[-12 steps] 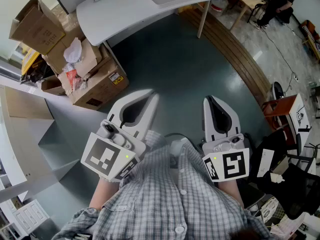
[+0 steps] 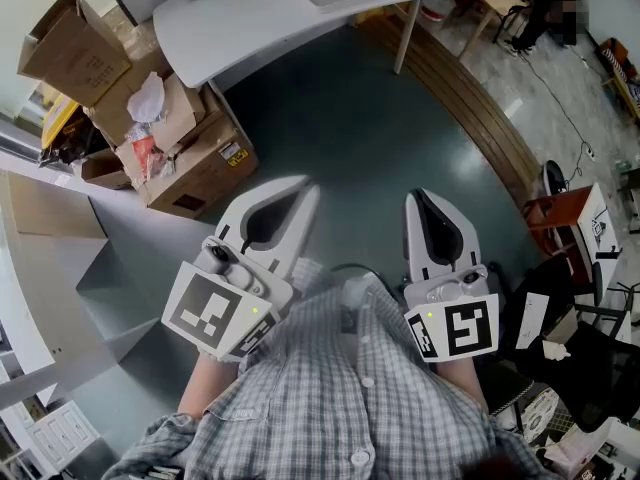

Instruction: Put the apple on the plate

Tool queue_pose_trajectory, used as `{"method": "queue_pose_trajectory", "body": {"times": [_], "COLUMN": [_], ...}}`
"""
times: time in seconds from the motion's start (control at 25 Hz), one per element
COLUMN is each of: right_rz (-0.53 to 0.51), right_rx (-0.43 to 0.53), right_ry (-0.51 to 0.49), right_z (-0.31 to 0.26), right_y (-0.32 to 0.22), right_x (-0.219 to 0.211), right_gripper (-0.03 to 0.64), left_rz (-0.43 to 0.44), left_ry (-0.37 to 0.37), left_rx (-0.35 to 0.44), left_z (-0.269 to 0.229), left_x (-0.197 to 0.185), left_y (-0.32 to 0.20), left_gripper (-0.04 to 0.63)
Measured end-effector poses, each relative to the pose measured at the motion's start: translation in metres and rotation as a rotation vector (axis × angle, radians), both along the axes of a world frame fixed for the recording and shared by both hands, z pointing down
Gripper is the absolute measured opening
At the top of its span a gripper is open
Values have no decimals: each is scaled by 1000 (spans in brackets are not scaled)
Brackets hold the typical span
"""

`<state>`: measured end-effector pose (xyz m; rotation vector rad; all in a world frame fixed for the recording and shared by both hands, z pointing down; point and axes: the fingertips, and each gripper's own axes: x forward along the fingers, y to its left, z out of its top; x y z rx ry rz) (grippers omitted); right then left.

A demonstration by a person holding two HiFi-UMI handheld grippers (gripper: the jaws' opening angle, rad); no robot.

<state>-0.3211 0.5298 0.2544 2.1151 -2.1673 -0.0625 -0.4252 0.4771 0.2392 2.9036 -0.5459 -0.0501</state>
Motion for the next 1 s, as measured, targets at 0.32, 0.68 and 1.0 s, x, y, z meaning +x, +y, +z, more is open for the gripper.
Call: {"method": "queue_pose_trajectory", "body": {"times": [0.32, 0.68, 1.0], "right_rz": [38, 84, 68], "right_rx": [8, 15, 14], "right_ry": [3, -30, -47], "right_z": [-1, 1, 6], "right_y": [1, 2, -27], "right_x": [-10, 3, 31], "right_gripper": [26, 26, 26], "left_rz": [9, -9, -51], "left_ry": [5, 5, 5], "left_rx": [3, 2, -19], "left_z": [1, 3, 6], "left_x": [-14, -17, 3], "left_y": [-1, -8, -31], "left_gripper": [9, 9, 9]}}
